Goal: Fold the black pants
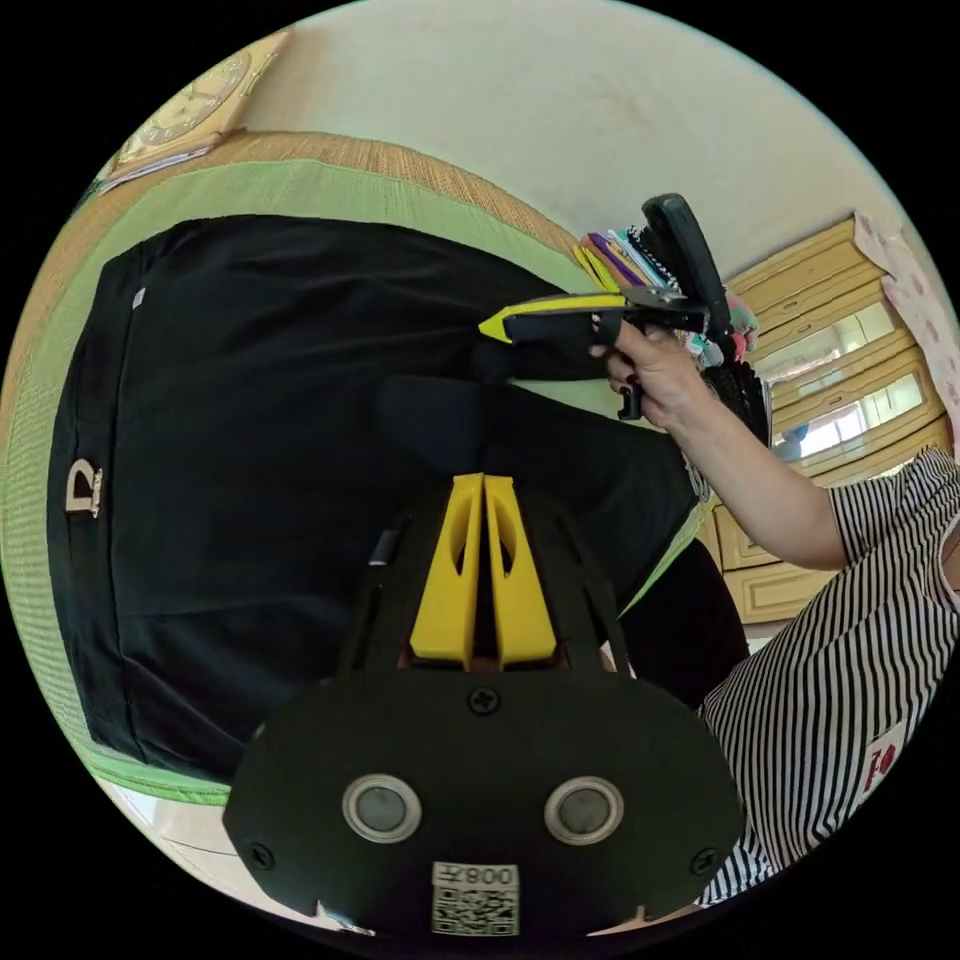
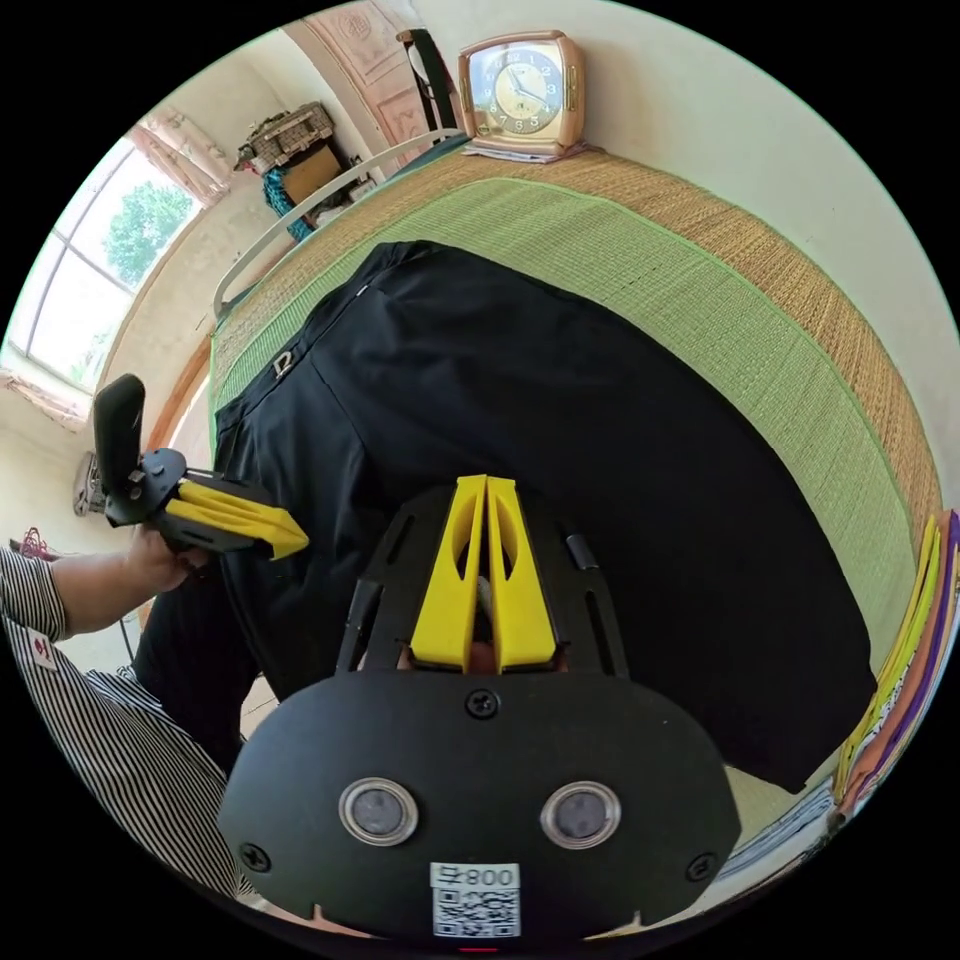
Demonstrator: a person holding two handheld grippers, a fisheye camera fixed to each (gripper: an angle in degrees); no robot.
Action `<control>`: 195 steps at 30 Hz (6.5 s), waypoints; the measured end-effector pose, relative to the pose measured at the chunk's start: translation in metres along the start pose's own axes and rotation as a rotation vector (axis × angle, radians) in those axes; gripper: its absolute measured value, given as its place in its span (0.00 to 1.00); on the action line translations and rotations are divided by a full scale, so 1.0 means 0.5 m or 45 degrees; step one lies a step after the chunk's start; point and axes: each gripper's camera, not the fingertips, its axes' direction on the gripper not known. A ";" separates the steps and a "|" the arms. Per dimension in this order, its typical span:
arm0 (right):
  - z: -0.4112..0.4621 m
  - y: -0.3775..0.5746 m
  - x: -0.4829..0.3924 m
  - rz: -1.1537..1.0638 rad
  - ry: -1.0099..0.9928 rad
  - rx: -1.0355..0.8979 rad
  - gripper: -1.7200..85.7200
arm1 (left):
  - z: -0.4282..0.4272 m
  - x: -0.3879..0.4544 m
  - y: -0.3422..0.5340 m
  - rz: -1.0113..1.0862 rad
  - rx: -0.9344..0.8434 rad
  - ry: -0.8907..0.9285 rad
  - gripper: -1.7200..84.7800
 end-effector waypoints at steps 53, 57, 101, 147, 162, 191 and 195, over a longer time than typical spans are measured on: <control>-0.290 -0.319 -0.038 -0.046 0.323 0.108 0.09 | -0.191 -0.241 -0.802 0.249 -0.389 -0.757 0.12; -0.280 -0.348 -0.025 -0.139 0.374 -0.038 0.10 | -0.200 -0.234 -0.852 0.224 -0.399 -0.666 0.12; -0.390 -0.315 -0.204 -0.153 0.334 -0.178 0.03 | -0.447 0.118 -0.780 0.363 -0.321 -0.853 0.04; -0.299 0.133 -0.772 -0.189 0.272 -0.274 0.03 | -0.716 0.347 0.037 0.392 -0.334 -0.837 0.04; -0.148 0.138 -0.822 -0.192 0.218 -0.372 0.03 | -0.688 0.295 0.171 0.399 -0.368 -0.788 0.04; 0.072 0.150 -0.786 -0.112 0.104 -0.399 0.03 | -0.598 0.197 0.322 0.370 -0.389 -0.738 0.03; 0.098 0.150 -0.771 -0.094 0.094 -0.404 0.03 | -0.582 0.182 0.339 0.369 -0.384 -0.739 0.03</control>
